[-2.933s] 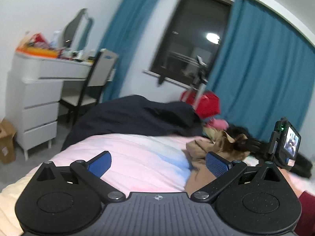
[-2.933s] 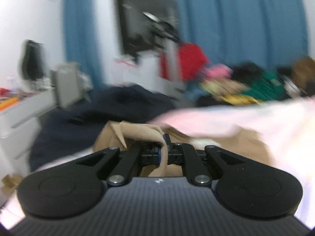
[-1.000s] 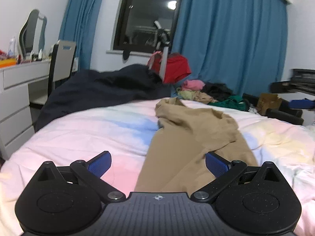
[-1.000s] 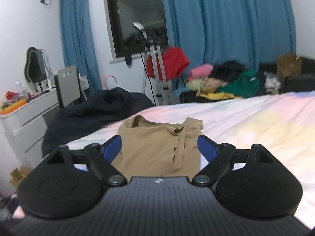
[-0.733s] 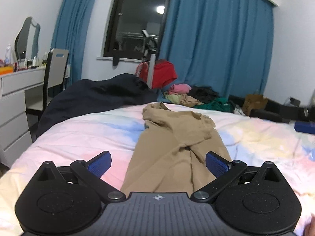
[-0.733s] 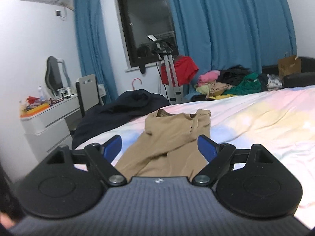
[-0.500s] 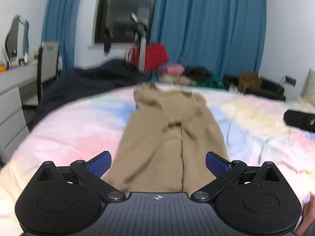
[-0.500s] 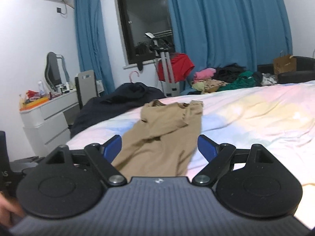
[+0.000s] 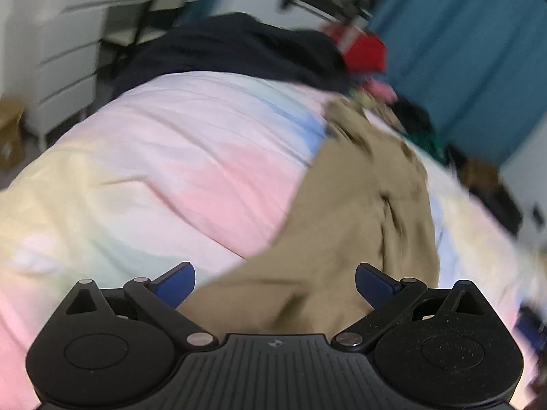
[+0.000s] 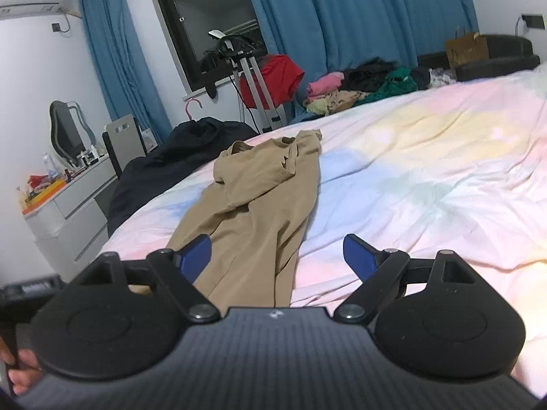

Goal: Fold clothes

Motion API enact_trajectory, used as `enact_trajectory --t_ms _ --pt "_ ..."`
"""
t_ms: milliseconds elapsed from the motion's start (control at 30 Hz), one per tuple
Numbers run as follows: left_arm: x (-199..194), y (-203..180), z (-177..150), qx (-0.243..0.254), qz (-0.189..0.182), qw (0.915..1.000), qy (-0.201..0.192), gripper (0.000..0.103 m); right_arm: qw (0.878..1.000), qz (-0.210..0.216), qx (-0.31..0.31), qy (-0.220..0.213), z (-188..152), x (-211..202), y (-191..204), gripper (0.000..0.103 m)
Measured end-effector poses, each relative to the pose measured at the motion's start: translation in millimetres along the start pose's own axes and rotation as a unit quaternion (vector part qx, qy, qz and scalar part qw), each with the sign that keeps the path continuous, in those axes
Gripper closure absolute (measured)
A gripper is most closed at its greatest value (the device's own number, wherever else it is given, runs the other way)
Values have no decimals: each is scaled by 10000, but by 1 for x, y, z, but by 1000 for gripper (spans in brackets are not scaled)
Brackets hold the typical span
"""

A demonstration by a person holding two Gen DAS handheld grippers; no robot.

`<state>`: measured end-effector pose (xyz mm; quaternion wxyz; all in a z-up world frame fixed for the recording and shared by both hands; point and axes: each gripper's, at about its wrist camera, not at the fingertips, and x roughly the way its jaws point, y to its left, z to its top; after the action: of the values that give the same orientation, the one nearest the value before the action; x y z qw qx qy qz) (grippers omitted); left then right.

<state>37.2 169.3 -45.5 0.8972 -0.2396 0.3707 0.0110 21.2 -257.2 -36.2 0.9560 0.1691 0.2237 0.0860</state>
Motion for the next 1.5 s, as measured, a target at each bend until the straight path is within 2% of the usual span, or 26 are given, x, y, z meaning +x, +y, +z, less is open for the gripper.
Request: enact_trajectory --t_ms 133,200,267,367,433,500,567,633,667,700,833,900,967,1067,1133,1200,1267,1300,1333,1367,1400,1433,1500 --pt "-1 33 6 -680 311 9970 185 7 9998 81 144 109 -1 5 -5 18" --pt "6 45 4 -1079 327 9927 436 14 9996 99 198 193 -1 9 -6 18" --pt "9 49 2 -1280 362 9898 505 16 9992 144 264 269 -2 12 -8 18" --pt "11 44 1 -1091 495 9905 671 22 9987 149 329 349 -4 16 -9 18" --pt "11 42 -1 -1011 669 9898 743 34 9983 148 403 403 -4 17 -11 17" --pt "13 35 -5 -833 745 9900 862 51 9976 170 496 460 -5 19 -14 18" --pt "6 31 -8 -607 724 9911 940 63 9969 195 564 513 -5 21 -15 17" --pt "1 18 -16 -177 640 9935 921 78 9963 225 625 553 -6 21 -16 18" --pt "-2 12 -21 40 597 9940 910 94 9960 242 654 567 -6 21 -16 18" --pt "-4 2 -25 308 525 9941 896 96 9956 259 682 580 -6 21 -16 18" --pt "-28 -26 -38 1283 485 9894 482 99 9941 386 778 645 -8 20 -15 18" --pt "-44 -42 -43 1867 508 9810 135 99 9937 400 792 679 -9 20 -15 18" --pt "-63 -61 -54 2571 455 9650 -262 99 9933 412 806 712 -10 20 -14 18" --pt "-82 -88 -75 3440 296 9372 -502 99 9922 453 876 769 -10 22 -14 18" --pt "-82 -104 -91 3938 124 9182 -407 99 9911 484 926 822 -11 23 -14 18" --pt "-75 -114 -99 4206 -159 9071 -22 97 9901 506 947 904 -13 25 -14 18" --pt "-58 -119 -103 4229 -354 9030 663 94 9889 525 954 1007 -15 27 -14 18" --pt "-51 -120 -104 4210 -462 9007 964 87 9883 534 958 1058 -16 28 -14 17" --pt "-46 -120 -102 4121 -597 9012 1207 86 9869 563 976 1157 -18 30 -14 17" --pt "-41 -119 -100 4025 -732 9010 1447 68 9847 599 1034 1265 -20 32 -15 18" --pt "-40 -116 -94 3842 -872 9051 1596 51 9824 636 1094 1374 -22 34 -16 18" --pt "-40 -113 -88 3652 -1013 9089 1740 47 9794 679 1202 1476 -24 36 -19 18" --pt "-41 -97 -69 3011 -1301 9285 1738 40 9722 805 1459 1647 -29 39 -24 18"
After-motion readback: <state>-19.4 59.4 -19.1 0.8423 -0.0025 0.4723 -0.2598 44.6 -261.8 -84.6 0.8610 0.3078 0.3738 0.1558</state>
